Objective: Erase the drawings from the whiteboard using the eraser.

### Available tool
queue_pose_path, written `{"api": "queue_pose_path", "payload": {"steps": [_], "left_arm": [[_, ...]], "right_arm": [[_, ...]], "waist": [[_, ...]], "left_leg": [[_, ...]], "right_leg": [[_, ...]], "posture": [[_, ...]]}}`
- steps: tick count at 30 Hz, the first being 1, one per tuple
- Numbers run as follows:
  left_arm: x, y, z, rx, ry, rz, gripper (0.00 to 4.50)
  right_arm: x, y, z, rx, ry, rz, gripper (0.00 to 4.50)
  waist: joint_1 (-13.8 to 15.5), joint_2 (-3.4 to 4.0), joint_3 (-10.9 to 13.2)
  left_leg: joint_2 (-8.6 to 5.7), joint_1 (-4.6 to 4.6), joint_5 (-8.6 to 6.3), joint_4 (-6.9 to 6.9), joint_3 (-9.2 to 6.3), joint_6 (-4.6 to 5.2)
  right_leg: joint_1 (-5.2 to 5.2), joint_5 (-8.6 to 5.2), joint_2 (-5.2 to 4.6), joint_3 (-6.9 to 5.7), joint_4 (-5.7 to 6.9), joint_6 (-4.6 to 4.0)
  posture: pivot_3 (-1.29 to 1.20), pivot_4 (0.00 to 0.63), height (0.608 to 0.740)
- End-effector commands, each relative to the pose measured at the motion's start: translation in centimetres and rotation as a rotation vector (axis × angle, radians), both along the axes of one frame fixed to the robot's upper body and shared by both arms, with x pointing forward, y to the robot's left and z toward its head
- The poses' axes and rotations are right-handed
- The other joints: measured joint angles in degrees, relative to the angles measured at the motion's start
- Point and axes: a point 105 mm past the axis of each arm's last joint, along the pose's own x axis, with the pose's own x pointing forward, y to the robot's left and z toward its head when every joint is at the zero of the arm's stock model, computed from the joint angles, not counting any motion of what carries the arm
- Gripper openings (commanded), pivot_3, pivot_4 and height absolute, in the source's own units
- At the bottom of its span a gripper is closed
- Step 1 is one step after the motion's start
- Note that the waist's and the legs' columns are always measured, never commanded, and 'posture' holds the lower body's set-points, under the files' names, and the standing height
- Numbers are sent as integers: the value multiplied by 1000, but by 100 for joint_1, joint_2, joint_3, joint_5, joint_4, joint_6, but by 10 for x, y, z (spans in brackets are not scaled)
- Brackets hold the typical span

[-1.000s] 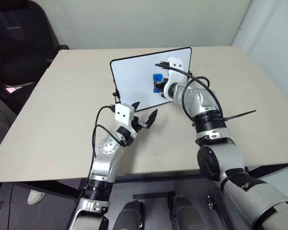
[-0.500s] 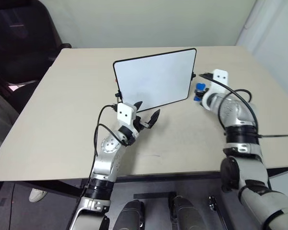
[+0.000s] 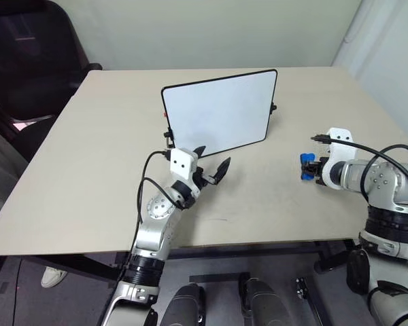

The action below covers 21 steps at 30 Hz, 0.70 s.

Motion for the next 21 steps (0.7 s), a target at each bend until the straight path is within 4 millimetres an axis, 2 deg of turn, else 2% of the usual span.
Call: {"api": "queue_pose_path", "payload": {"steps": [1,5,9,12,15,17,21], "left_arm": [[-2,-5,11,-7,-44,-21,4500],[-2,-8,11,-6,-44,-31,4500],[-1,-10,10,0,-46,-35,4500],[-1,-10,10,2,-47,-36,4500],[-1,-9,10,1,-46,-37,4500],[-1,-8,10,-3,-44,-38,4500],[-2,-7,9,-6,-40,-31,4500]], "right_arm": [[-4,3,6,-32,-24,42,1378],[-7,-5,3,-98,-44,35,2765],[-4,-17,24,-130,-248,-5,4102],[-5,-23,50,-173,-460,-24,4102],[-15,-6,68,-68,-607,61,4102],[-20,3,71,-38,-649,93,4102],[-20,7,58,-61,-612,105,4102]], "waist": [[1,0,0],[9,0,0],[25,0,0],[35,1,0],[37,1,0],[34,0,0],[34,0,0]], "left_leg": [[0,1,0,4,0,0],[-2,-1,-1,20,-1,-2],[-4,-3,-4,22,-3,-2],[-4,-4,-9,23,-4,-1],[-4,-6,-15,23,-5,2],[-5,-6,-19,23,-5,2],[-6,-5,-22,30,-6,6]], "right_leg": [[2,0,0,1,0,0],[10,0,0,2,-1,2],[12,0,0,4,-4,6],[12,-2,0,5,-6,12],[12,-6,0,5,-6,20],[12,-10,0,4,-6,26],[20,-14,0,6,-9,32]], "posture": [[0,150,740],[0,150,740],[0,150,740],[0,150,740],[0,150,740],[0,150,740],[0,150,740]]}}
